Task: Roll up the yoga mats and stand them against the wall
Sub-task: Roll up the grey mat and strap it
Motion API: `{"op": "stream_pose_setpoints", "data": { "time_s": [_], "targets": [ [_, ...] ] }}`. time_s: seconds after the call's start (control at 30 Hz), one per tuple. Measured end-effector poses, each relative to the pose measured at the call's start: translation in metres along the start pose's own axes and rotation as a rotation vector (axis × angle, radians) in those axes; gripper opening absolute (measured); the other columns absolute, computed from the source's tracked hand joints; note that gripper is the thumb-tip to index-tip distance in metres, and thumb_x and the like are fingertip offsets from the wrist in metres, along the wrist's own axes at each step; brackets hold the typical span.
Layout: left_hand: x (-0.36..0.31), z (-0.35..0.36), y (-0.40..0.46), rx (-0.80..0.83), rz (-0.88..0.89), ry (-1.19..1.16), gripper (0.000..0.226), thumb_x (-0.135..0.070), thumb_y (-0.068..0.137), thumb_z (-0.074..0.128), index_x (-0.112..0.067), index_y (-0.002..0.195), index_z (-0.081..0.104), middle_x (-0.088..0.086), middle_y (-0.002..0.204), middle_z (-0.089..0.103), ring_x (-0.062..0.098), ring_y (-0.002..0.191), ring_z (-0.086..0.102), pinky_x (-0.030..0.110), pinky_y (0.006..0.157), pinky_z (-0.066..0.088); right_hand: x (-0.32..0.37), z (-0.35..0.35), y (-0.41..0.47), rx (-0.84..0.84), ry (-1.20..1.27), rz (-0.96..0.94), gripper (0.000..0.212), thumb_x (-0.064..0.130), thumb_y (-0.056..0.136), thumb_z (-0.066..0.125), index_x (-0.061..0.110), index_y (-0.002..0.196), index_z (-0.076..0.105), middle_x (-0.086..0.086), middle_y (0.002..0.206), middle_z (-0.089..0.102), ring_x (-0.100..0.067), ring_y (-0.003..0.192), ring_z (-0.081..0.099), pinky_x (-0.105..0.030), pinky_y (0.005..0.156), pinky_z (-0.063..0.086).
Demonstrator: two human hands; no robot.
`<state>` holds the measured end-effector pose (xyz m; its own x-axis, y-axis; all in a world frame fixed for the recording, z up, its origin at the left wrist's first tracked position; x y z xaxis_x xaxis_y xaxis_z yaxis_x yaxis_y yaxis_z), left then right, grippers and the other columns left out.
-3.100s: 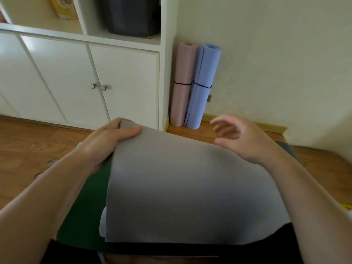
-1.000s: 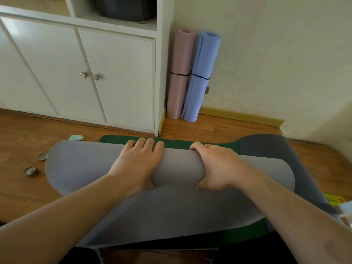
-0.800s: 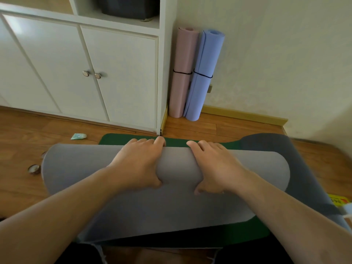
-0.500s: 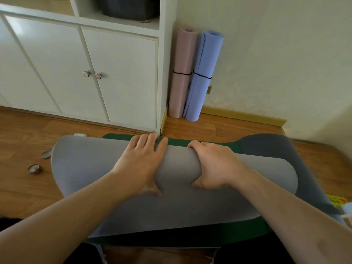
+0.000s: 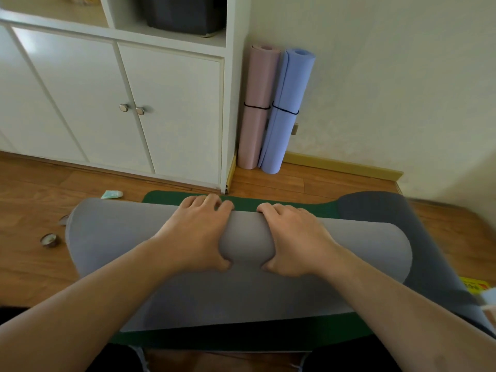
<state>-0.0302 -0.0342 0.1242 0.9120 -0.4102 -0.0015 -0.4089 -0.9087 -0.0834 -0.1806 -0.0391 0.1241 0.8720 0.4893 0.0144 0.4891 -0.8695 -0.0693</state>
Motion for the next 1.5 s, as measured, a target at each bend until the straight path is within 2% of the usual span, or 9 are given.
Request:
{"op": "stream_pose_setpoints", "data": {
  "time_s": [0.07, 0.17, 0.4, 0.57, 0.7, 0.97, 1.13, 1.3, 1.5],
  "targets": [
    [-0.009, 0.003, -0.001, -0.009, 0.003, 0.147, 0.133, -0.082, 0.057, 0.078, -0.019, 0.159, 0.019, 0.008, 0.153, 0.027, 0.031, 0.143, 0.031, 0.046, 0.124, 0.027, -0.004, -0.004, 0.000, 0.008, 0.032, 0.033, 0.093, 0.063, 0.066, 0.086, 0.032, 0.139, 0.038, 0.007, 0.127, 0.060, -0.021, 0.111, 0.060, -0.036, 0.086, 0.048],
    [-0.016, 0.005, 0.003, -0.085, -0.002, 0.179, 0.128, -0.071, 0.061, 0.084, -0.014, 0.155, 0.020, 0.007, 0.145, 0.040, 0.029, 0.131, 0.042, 0.044, 0.115, 0.038, -0.008, -0.001, 0.002, 0.056, 0.066, 0.067, 0.093, 0.064, 0.062, 0.087, 0.037, 0.136, 0.039, 0.011, 0.123, 0.060, -0.020, 0.108, 0.062, -0.036, 0.081, 0.048],
    [-0.008, -0.002, 0.011, -0.134, 0.010, -0.003, 0.097, -0.070, 0.056, 0.079, -0.024, 0.133, 0.041, -0.008, 0.118, 0.064, 0.019, 0.106, 0.064, 0.038, 0.101, 0.047, -0.002, 0.007, 0.001, 0.068, -0.056, 0.002, 0.138, 0.072, 0.061, 0.089, 0.025, 0.164, 0.009, 0.000, 0.151, 0.037, -0.025, 0.139, 0.041, -0.041, 0.118, 0.037],
    [-0.004, 0.000, 0.007, -0.065, 0.016, -0.064, 0.100, -0.075, 0.057, 0.076, -0.031, 0.138, 0.039, -0.009, 0.132, 0.056, 0.018, 0.119, 0.055, 0.038, 0.110, 0.041, 0.004, 0.001, 0.004, 0.001, -0.011, -0.008, 0.103, 0.064, 0.066, 0.086, 0.029, 0.148, 0.034, 0.003, 0.134, 0.056, -0.023, 0.119, 0.057, -0.041, 0.100, 0.050],
    [-0.020, 0.003, 0.000, -0.059, 0.028, 0.171, 0.135, -0.080, 0.057, 0.079, -0.017, 0.159, 0.018, 0.009, 0.153, 0.027, 0.032, 0.142, 0.032, 0.046, 0.122, 0.029, -0.003, -0.005, 0.004, 0.016, 0.066, 0.041, 0.096, 0.068, 0.059, 0.084, 0.035, 0.139, 0.041, 0.010, 0.124, 0.061, -0.021, 0.109, 0.063, -0.042, 0.088, 0.055],
    [-0.012, -0.001, 0.012, -0.143, 0.011, -0.004, 0.087, -0.066, 0.057, 0.082, -0.025, 0.125, 0.046, -0.008, 0.118, 0.061, 0.019, 0.108, 0.062, 0.038, 0.099, 0.047, -0.003, 0.002, 0.001, 0.030, -0.013, 0.021, 0.132, 0.074, 0.063, 0.085, 0.025, 0.163, 0.015, 0.000, 0.150, 0.041, -0.025, 0.139, 0.043, -0.041, 0.118, 0.036],
    [0.003, 0.003, 0.011, -0.002, -0.020, -0.144, 0.091, -0.075, 0.056, 0.081, -0.034, 0.129, 0.043, -0.014, 0.120, 0.061, 0.015, 0.108, 0.059, 0.034, 0.101, 0.045, 0.005, 0.003, 0.003, 0.015, -0.053, 0.004, 0.112, 0.068, 0.063, 0.088, 0.025, 0.149, 0.031, 0.000, 0.134, 0.050, -0.025, 0.122, 0.053, -0.042, 0.105, 0.047],
    [-0.010, 0.006, 0.002, -0.015, -0.008, 0.089, 0.136, -0.083, 0.057, 0.078, -0.019, 0.159, 0.016, 0.007, 0.156, 0.026, 0.031, 0.147, 0.029, 0.047, 0.126, 0.025, 0.000, -0.008, 0.005, -0.030, 0.011, 0.030, 0.093, 0.068, 0.063, 0.082, 0.031, 0.139, 0.042, 0.006, 0.124, 0.059, -0.023, 0.110, 0.061, -0.041, 0.091, 0.053],
    [-0.018, 0.004, 0.010, -0.126, 0.012, 0.063, 0.115, -0.068, 0.060, 0.084, -0.017, 0.148, 0.031, -0.001, 0.139, 0.054, 0.023, 0.127, 0.054, 0.040, 0.111, 0.042, -0.003, 0.000, 0.003, 0.052, 0.035, 0.044, 0.107, 0.074, 0.064, 0.082, 0.031, 0.150, 0.033, 0.004, 0.135, 0.055, -0.023, 0.122, 0.057, -0.040, 0.098, 0.051]
  ]
}}
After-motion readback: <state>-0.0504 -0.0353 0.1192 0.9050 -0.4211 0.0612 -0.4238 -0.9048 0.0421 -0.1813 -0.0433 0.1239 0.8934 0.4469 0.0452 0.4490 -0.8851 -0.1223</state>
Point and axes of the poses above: each hand's wrist, its own y-axis towards the middle knuckle, its own z-axis out of the palm, x = y × z, the point moved 8 cm from there along y, towards the middle knuckle
